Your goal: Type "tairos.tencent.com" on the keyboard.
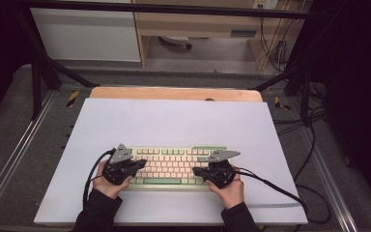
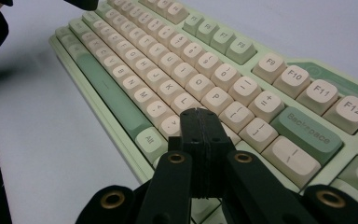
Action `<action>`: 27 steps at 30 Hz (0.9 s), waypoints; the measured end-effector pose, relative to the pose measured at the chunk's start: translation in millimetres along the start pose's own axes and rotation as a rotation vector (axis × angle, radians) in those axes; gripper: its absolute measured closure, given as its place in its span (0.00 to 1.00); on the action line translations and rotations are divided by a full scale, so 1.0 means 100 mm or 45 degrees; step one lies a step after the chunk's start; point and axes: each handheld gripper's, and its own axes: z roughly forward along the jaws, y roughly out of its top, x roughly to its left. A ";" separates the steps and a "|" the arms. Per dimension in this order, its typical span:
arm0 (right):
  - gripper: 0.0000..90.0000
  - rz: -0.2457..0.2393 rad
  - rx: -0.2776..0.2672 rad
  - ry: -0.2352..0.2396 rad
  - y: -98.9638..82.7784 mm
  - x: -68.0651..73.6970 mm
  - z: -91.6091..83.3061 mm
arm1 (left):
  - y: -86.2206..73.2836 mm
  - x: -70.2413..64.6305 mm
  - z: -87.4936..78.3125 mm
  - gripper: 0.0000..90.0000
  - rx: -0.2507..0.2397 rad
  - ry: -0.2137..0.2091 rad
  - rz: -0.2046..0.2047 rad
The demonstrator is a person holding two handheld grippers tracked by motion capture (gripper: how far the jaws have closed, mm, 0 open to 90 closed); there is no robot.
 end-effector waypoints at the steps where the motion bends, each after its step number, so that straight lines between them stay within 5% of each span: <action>1: 1.00 0.001 -0.002 0.000 0.00 0.00 0.00 | 0.01 0.00 0.02 1.00 0.002 0.003 0.003; 27: 1.00 -0.010 -0.004 0.005 -0.01 0.00 0.00 | 0.12 -0.10 0.46 1.00 0.065 -0.012 0.015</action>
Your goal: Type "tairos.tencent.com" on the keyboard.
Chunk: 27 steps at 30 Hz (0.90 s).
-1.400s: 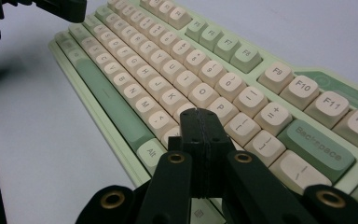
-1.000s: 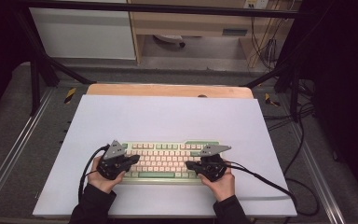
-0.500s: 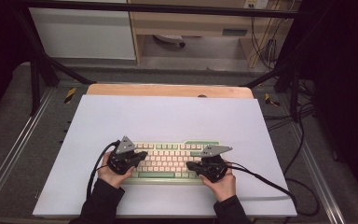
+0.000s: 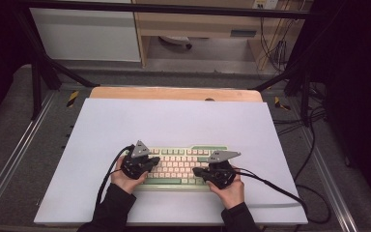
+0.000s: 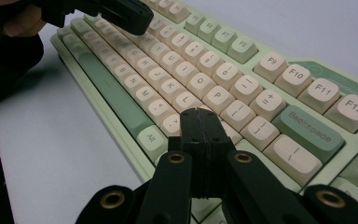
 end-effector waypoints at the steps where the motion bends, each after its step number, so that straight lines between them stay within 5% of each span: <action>1: 1.00 0.001 -0.001 0.000 0.00 0.00 0.00 | 0.00 0.00 0.01 1.00 0.002 0.001 0.001; 27: 1.00 0.003 0.000 0.000 -0.01 -0.01 0.00 | -0.04 -0.02 0.03 1.00 0.000 -0.007 0.019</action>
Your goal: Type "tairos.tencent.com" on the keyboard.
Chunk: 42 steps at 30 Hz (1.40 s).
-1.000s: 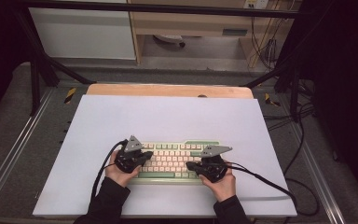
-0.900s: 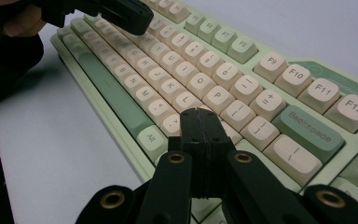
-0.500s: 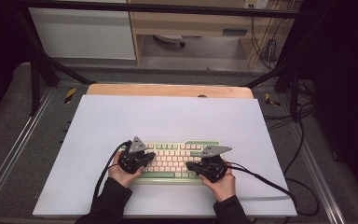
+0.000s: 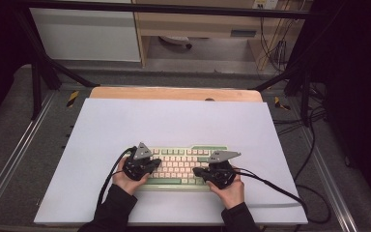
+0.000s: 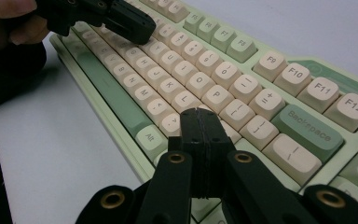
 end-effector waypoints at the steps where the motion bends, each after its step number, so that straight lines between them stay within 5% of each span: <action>1: 1.00 0.000 -0.001 -0.001 0.00 0.00 0.00 | 0.00 0.00 -0.01 1.00 0.000 -0.001 0.003; 19: 1.00 -0.002 -0.014 -0.002 0.02 0.00 -0.04 | -0.07 0.03 -0.29 1.00 -0.041 -0.008 -0.013; 42: 1.00 -0.010 -0.021 0.018 0.14 0.03 0.02 | -0.39 0.16 -0.61 1.00 -0.044 0.022 -0.057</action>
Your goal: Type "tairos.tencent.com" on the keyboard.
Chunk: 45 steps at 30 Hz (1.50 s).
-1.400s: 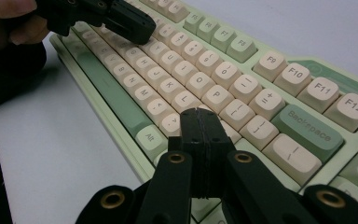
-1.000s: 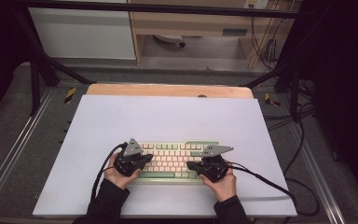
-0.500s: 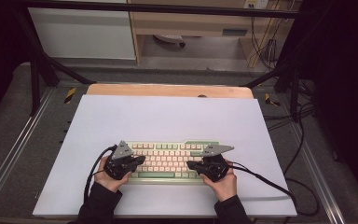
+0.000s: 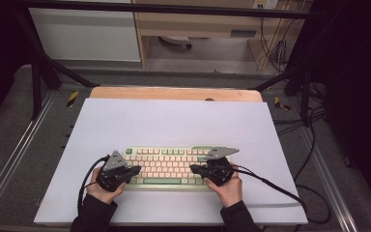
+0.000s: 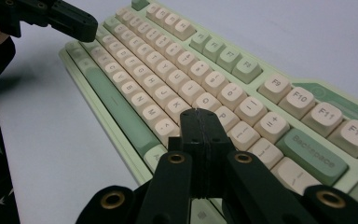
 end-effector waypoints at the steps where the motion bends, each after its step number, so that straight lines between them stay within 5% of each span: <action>1: 1.00 -0.004 0.005 0.003 0.01 0.01 0.01 | -0.01 0.01 -0.01 1.00 0.001 0.001 -0.001; 29: 1.00 0.014 0.070 0.027 -0.10 0.07 0.29 | -0.07 0.03 0.02 1.00 0.012 -0.018 -0.009; 45: 1.00 -0.007 0.057 0.019 -0.08 0.07 0.23 | -0.07 0.04 0.01 1.00 0.006 -0.015 -0.011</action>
